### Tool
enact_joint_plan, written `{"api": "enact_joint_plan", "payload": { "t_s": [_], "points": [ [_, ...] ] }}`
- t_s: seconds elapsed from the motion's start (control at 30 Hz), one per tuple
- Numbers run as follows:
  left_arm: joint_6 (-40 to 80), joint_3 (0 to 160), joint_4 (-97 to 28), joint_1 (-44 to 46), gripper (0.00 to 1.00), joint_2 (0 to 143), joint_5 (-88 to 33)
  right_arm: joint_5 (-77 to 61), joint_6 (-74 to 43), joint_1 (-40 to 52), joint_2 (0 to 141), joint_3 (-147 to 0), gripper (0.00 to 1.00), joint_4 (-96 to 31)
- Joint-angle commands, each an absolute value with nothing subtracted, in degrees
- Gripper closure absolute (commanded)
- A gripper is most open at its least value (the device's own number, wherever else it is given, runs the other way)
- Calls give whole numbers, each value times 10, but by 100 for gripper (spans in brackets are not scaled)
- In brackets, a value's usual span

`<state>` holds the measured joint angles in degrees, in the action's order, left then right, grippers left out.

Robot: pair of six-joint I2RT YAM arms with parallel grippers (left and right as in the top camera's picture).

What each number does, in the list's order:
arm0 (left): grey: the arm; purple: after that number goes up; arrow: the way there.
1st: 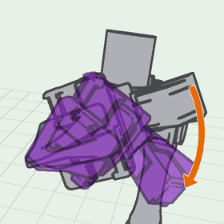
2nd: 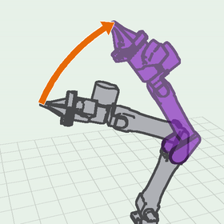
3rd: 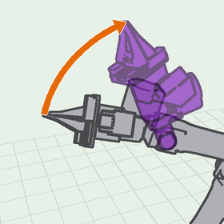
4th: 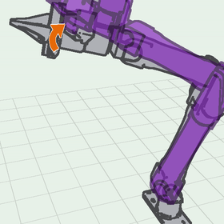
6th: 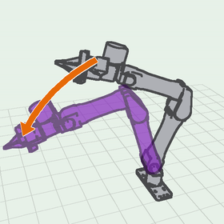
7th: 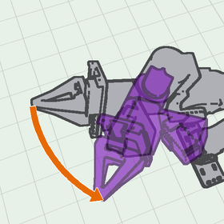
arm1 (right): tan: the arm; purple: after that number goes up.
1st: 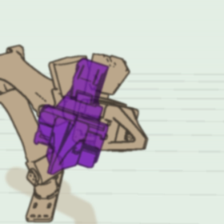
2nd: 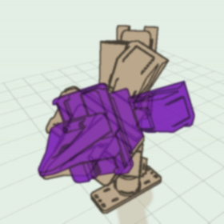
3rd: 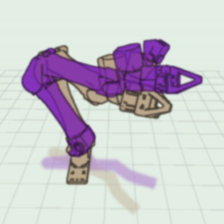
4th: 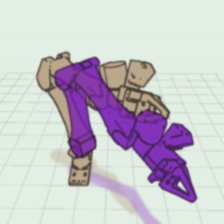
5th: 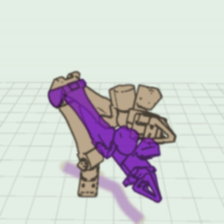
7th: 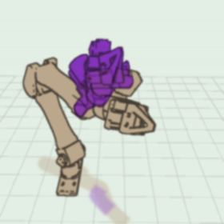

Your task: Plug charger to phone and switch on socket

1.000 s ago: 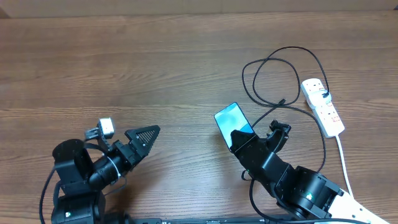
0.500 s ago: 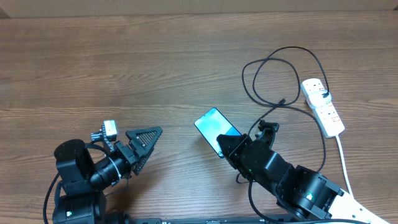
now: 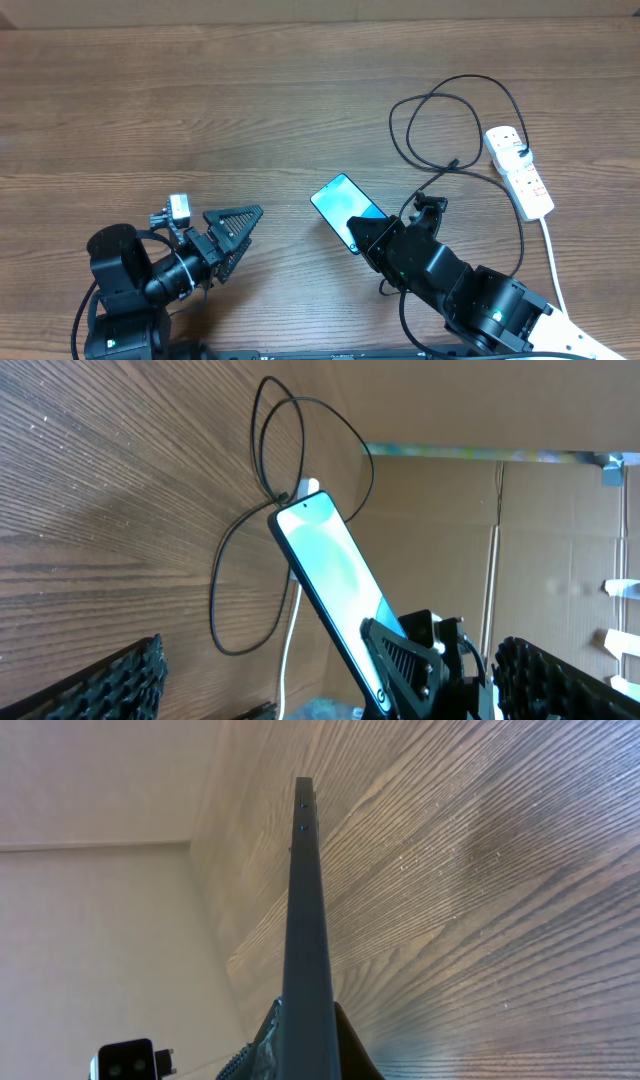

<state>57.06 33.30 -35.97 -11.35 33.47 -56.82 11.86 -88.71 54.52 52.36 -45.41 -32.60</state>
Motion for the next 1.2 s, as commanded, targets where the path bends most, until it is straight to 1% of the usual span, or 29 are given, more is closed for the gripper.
{"api": "enact_joint_plan", "payload": {
  "t_s": [0.0,0.17,0.3,0.4,0.5,0.63,0.97,1.03,1.17],
  "points": [
    [575,332,-357,-116,0,330,-560,143,-887,546,530,-469,96,-317],
    [578,332,-357,-116,0,330,-485,182,-887,546,568,-469,96,-290],
    [621,332,-357,-116,1,336,-430,182,-887,546,606,-469,96,-244],
    [631,332,-355,-116,0,354,-394,196,-887,546,635,-469,96,-214],
    [631,332,-331,-116,0,383,-394,206,-887,546,648,-469,96,-195],
    [617,332,-256,-116,0,449,-463,229,-886,546,648,-469,96,-187],
    [627,332,13,-116,0,701,-752,288,-881,546,649,-469,96,-187],
    [648,332,32,-114,0,736,-772,297,-880,546,648,-469,96,-187],
    [674,332,43,-94,0,768,-775,297,-880,546,649,-469,96,-184]
  ]
}}
